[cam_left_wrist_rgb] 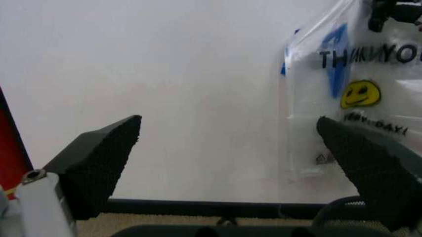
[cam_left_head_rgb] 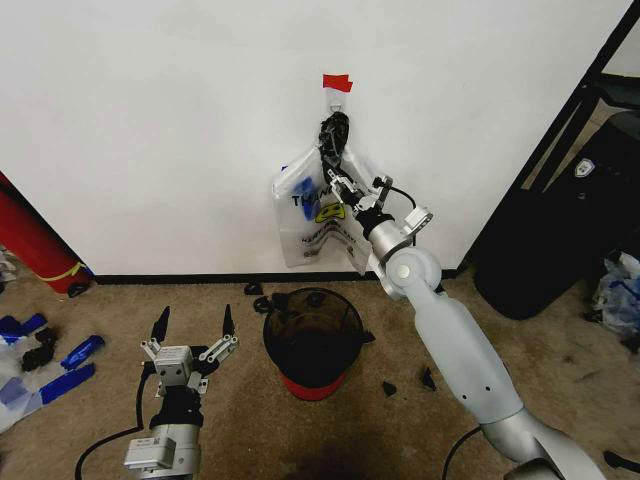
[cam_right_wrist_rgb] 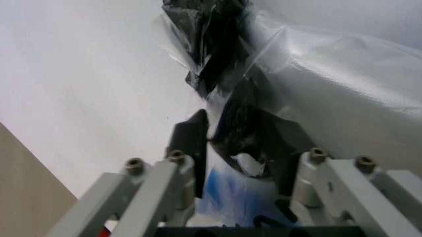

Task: Pick up the garbage bag from the wall and place it over the trash bin.

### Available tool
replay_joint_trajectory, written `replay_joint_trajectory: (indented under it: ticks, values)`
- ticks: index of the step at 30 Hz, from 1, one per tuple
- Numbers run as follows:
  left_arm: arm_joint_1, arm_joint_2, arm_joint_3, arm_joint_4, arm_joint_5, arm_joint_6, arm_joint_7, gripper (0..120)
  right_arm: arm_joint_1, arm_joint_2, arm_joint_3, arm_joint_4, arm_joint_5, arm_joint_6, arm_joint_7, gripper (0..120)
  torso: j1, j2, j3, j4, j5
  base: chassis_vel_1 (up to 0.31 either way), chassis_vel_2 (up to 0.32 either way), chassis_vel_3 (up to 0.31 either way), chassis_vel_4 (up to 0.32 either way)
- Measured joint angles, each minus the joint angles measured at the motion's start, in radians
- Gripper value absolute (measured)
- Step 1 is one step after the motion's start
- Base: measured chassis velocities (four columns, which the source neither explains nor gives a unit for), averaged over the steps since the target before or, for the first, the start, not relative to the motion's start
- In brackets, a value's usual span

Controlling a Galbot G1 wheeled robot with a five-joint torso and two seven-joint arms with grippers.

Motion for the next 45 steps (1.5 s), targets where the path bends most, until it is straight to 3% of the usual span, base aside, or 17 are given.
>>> replay_joint_trajectory:
  ticks: [8, 19, 45]
  values:
    - [-0.001, 0.001, -0.002, -0.002, -0.006, 0.002, -0.003, 100, 0.000, -0.001, 0.004, 0.007, 0.003, -0.001, 0.010, 0, 0.000, 0.000, 0.000, 0.0000, 0.0000, 0.000, 0.000, 0.000, 0.000]
    - [-0.001, -0.001, 0.001, -0.002, -0.007, 0.001, -0.005, 100, -0.035, -0.016, 0.015, 0.051, 0.001, -0.001, 0.015, 0, 0.000, 0.000, 0.000, 0.0000, 0.0000, 0.000, 0.000, 0.000, 0.000]
    - [-0.027, 0.009, 0.027, 0.023, -0.016, 0.000, -0.009, 100, -0.448, -0.107, 0.110, 0.355, -0.270, 0.052, -0.041, 0, 0.000, 0.000, 0.000, 0.0000, 0.0000, 0.000, 0.000, 0.000, 0.000]
